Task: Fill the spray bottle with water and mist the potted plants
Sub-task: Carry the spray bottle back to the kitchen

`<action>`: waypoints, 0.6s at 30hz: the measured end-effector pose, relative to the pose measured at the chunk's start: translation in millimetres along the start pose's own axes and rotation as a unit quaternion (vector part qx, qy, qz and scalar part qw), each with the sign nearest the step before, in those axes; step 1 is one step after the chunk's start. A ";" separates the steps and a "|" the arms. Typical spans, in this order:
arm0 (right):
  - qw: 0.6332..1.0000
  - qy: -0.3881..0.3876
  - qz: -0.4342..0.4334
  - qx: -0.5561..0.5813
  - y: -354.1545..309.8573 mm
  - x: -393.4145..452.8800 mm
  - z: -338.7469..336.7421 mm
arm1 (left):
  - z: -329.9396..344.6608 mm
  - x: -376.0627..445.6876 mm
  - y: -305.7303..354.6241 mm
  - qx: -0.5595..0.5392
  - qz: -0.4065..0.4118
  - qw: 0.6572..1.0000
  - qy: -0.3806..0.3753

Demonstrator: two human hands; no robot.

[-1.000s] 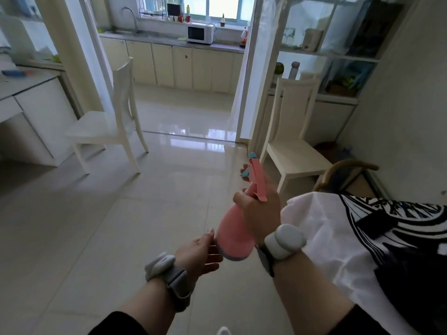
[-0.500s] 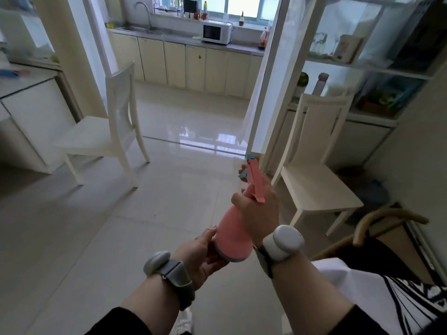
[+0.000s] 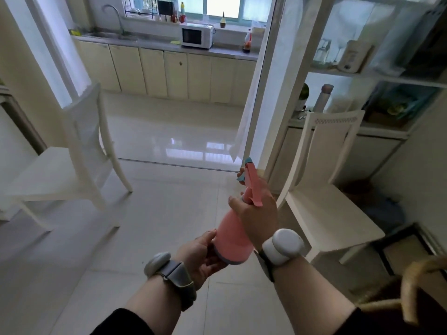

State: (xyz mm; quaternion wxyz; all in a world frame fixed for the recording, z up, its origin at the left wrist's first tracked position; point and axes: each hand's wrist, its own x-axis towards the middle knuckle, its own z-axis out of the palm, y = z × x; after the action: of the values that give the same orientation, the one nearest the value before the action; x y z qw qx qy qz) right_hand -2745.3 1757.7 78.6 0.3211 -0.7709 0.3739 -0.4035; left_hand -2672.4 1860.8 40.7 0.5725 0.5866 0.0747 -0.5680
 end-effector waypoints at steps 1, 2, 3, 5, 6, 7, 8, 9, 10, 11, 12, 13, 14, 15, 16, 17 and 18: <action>1.000 -0.010 -0.009 -0.002 4.2 16.6 6.4 | 4.8 12.2 13.8 0.004 0.001 1.000 0.002; 1.000 -0.022 -0.005 0.002 2.3 19.9 6.3 | 5.4 14.0 17.7 -0.003 0.005 1.000 -0.004; 0.999 -0.034 -0.002 0.010 6.3 37.7 13.3 | 10.4 27.8 31.6 0.009 0.000 1.000 0.004; 0.998 -0.060 0.014 0.018 18.1 75.0 27.5 | 20.5 61.7 57.6 0.018 0.002 1.000 0.007; 0.997 -0.067 0.019 0.019 21.8 91.8 32.1 | 25.4 76.3 69.7 0.008 0.008 1.000 0.007; 0.997 -0.074 0.019 0.025 28.6 113.5 38.1 | 34.9 90.0 86.2 0.012 0.011 1.000 0.013; 0.996 -0.078 0.014 0.035 33.4 135.1 43.6 | 43.0 104.3 101.4 0.009 0.013 1.000 0.012; 0.995 -0.084 0.012 0.045 37.6 157.0 48.6 | 52.2 116.8 117.5 0.013 0.016 1.000 0.017; 0.995 -0.086 0.010 0.054 41.2 179.7 53.4 | 61.0 132.5 132.6 0.008 0.019 1.000 0.015; 0.994 -0.089 0.009 0.059 46.7 207.6 59.6 | 72.5 147.8 151.7 0.012 0.021 1.000 0.015; 0.994 -0.090 0.007 0.058 50.1 227.9 64.3 | 79.9 159.4 165.4 0.005 0.022 1.000 0.010; 0.994 -0.091 -0.002 0.056 54.4 250.6 70.1 | 89.0 172.7 181.5 0.005 0.026 1.000 0.010; 0.994 -0.092 -0.012 0.052 58.2 266.7 75.6 | 94.1 183.9 192.7 -0.004 0.028 1.000 0.010; 0.994 -0.094 -0.019 0.052 62.5 283.4 82.2 | 100.0 195.8 205.1 -0.004 0.029 0.999 0.016; 0.994 -0.093 -0.024 0.049 67.1 298.7 89.0 | 104.6 207.0 216.6 -0.011 0.030 0.999 0.019; 0.994 -0.095 -0.025 0.048 71.1 313.6 95.6 | 108.6 217.3 228.2 -0.016 0.030 0.999 0.023; 0.994 -0.097 -0.025 0.045 75.1 328.2 102.3 | 111.8 227.5 238.9 -0.021 0.030 0.999 0.025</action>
State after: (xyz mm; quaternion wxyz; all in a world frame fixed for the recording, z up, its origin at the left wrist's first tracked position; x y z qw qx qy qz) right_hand -2551.3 1464.7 96.2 0.3802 -0.8001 0.3033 -0.3512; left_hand -2482.9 1568.7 43.4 0.5995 0.5904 0.0838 -0.5339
